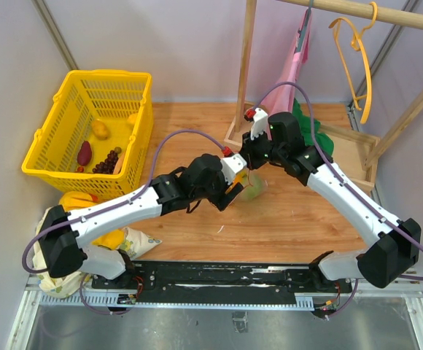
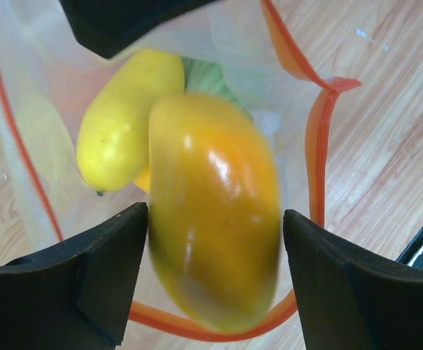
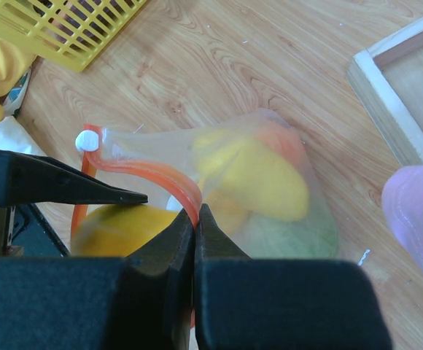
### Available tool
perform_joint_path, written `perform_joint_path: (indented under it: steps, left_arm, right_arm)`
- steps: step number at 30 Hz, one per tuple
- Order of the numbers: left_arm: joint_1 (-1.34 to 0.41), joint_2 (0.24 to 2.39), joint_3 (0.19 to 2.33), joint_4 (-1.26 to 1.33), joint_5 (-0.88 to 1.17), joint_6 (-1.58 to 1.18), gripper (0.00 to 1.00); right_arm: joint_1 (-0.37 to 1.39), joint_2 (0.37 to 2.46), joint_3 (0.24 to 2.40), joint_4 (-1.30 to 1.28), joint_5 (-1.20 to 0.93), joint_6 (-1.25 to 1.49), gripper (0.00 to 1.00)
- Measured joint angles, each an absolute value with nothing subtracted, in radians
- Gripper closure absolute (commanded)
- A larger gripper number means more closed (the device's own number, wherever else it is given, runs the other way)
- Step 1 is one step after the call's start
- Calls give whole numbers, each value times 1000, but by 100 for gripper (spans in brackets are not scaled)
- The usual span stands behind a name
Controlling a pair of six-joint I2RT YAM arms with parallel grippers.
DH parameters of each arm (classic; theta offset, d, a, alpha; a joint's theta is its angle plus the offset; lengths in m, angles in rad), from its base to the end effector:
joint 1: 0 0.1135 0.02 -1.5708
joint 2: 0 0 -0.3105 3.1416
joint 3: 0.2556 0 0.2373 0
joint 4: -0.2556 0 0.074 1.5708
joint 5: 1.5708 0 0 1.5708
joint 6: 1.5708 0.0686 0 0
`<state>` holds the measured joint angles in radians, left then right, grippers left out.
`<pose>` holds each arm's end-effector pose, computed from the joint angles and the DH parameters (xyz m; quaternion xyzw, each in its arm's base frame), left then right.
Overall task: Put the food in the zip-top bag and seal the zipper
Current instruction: Place the fake fruit in the zipper food storage bag.
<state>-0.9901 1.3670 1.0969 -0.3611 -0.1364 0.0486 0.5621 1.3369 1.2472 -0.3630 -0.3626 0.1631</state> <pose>0.1773 -0.2533 0.3304 0.4147 0.7876 -0.1507 0.4301 0.2462 0.1838 0.3943 -0.2590 0.7984 0.3280 0.4335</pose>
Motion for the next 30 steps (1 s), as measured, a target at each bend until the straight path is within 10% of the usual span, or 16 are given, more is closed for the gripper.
perform_joint_path:
  steps: [12, 24, 30]
  left_arm:
    - [-990, 1299, 1084, -312, -136, 24, 20]
    - [-990, 1168, 1116, -495, -205, -224, 54]
    - [-990, 1143, 1100, -546, -204, -376, 56]
  right_arm:
    - [562, 1333, 1247, -356, -357, 178, 99]
    - [562, 1318, 1240, -353, -320, 184, 99]
    - [562, 1317, 1235, -341, -311, 191, 99]
